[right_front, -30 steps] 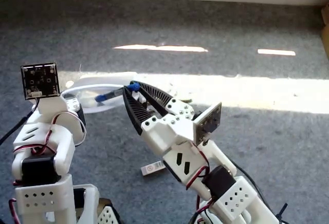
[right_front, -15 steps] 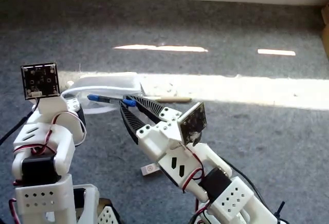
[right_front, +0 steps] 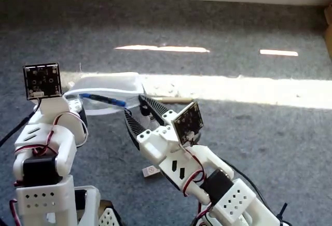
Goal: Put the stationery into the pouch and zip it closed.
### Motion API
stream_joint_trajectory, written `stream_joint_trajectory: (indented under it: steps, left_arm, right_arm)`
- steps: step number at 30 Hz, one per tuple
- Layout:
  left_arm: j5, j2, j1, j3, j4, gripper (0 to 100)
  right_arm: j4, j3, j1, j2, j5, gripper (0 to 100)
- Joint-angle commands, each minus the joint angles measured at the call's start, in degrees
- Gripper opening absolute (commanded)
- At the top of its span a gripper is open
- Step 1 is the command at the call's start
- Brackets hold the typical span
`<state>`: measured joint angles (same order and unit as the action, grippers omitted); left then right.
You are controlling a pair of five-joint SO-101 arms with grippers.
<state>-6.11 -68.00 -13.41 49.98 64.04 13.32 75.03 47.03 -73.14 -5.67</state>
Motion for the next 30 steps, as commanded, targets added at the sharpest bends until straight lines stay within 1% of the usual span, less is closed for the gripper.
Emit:
stream_joint_trajectory:
  steps: [1,6,10,13,15,20,30]
  left_arm:
    - [-0.5,1.2,0.3,0.1,-2.7,1]
    - [-0.7,1.2,0.3,0.1,-4.5,1]
    - [-0.8,1.2,0.1,0.1,-6.2,1]
    - [-1.1,1.2,-1.7,-0.2,-7.9,1]
    - [-2.7,1.2,-3.5,-0.2,-9.5,1]
    - [-4.9,1.2,-8.4,-2.1,-12.3,1]
    - [-4.9,1.2,-13.5,-10.5,-12.3,1]
  right_arm:
    - [0.4,-1.0,0.2,-0.3,0.5,21.5]
    - [1.0,-1.0,0.0,-0.4,0.4,21.5]
    - [9.5,-6.0,-0.1,-0.4,0.2,21.5]
    - [15.7,-10.4,-0.1,-0.4,0.1,21.5]
    - [17.8,-12.4,-1.1,-0.4,0.1,21.5]
    - [17.8,-13.1,-4.1,0.0,0.1,21.3]
    - [17.8,-12.9,-4.2,0.1,0.2,21.3]
